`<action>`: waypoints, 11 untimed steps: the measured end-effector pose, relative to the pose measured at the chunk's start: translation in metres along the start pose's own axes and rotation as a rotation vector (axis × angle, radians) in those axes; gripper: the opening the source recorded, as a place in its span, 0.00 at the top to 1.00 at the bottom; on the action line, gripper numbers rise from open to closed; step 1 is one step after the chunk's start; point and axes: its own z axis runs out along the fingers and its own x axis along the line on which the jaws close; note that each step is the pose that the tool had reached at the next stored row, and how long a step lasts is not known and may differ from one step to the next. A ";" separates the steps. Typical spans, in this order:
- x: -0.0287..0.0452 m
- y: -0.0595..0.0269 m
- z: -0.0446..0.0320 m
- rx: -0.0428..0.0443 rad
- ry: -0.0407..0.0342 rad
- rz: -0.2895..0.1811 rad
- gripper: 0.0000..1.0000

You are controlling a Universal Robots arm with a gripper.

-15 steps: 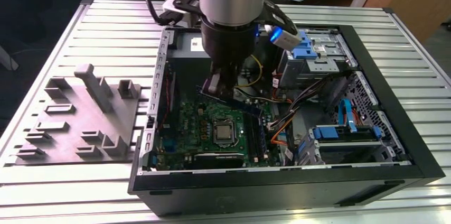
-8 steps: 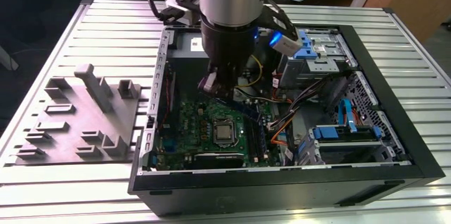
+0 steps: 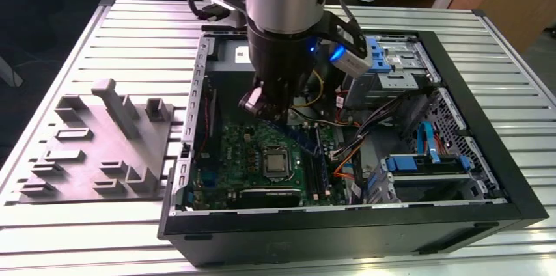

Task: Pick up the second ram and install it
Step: 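Insert the second ram into the second slot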

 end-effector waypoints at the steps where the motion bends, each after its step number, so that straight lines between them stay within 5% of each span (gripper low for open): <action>1: 0.0000 0.0000 0.0002 0.0002 0.0004 0.020 0.88; 11: 0.0000 0.0001 0.0018 0.0021 0.0040 0.201 0.88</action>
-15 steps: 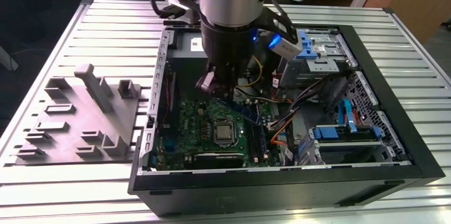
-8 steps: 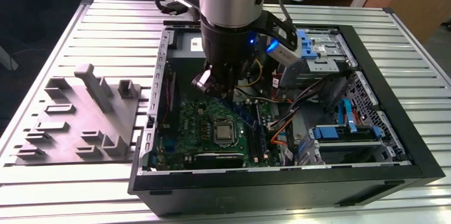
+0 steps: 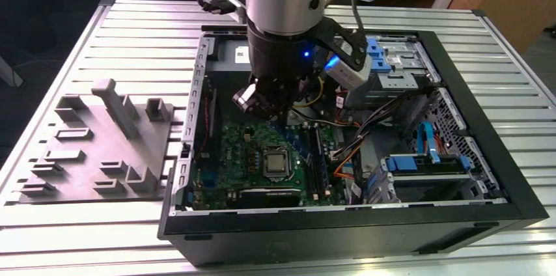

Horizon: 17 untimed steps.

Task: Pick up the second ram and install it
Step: 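Insert the second ram into the second slot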

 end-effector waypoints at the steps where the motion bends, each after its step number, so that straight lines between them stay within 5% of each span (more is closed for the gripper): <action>1: 0.0000 0.0000 0.0002 0.0002 0.0004 0.018 0.88; 17: 0.0000 0.0001 0.0040 0.0033 0.0062 0.309 0.88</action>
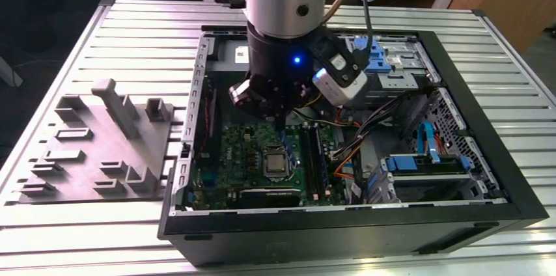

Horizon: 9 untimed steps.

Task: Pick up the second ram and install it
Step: 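Insert the second ram into the second slot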

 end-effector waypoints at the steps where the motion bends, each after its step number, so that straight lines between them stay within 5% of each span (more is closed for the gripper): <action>1: 0.0000 0.0000 0.0003 0.0002 0.0003 0.018 0.88; 9: 0.0000 0.0000 0.0031 0.0017 0.0032 0.164 0.88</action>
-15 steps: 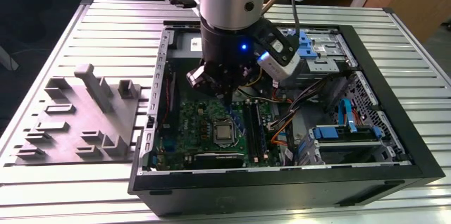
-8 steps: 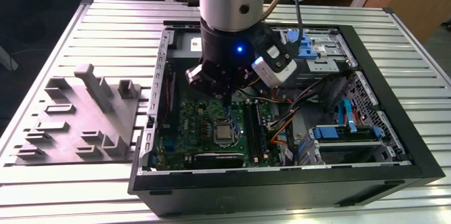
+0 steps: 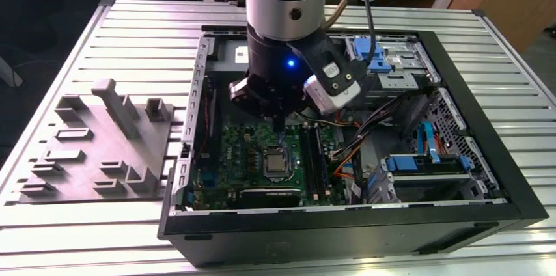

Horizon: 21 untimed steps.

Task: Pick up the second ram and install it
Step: 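Insert the second ram into the second slot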

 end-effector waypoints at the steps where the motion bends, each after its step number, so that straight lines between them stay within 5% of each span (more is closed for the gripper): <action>1: 0.0000 0.0000 0.0004 0.0002 0.0004 0.018 0.88; 7: 0.0000 0.0001 0.0024 0.0014 0.0021 0.110 0.88; 14: -0.0008 0.0000 0.0029 0.0011 0.0017 0.111 0.88; 21: -0.0124 -0.0017 0.0041 0.0013 0.0019 0.111 0.88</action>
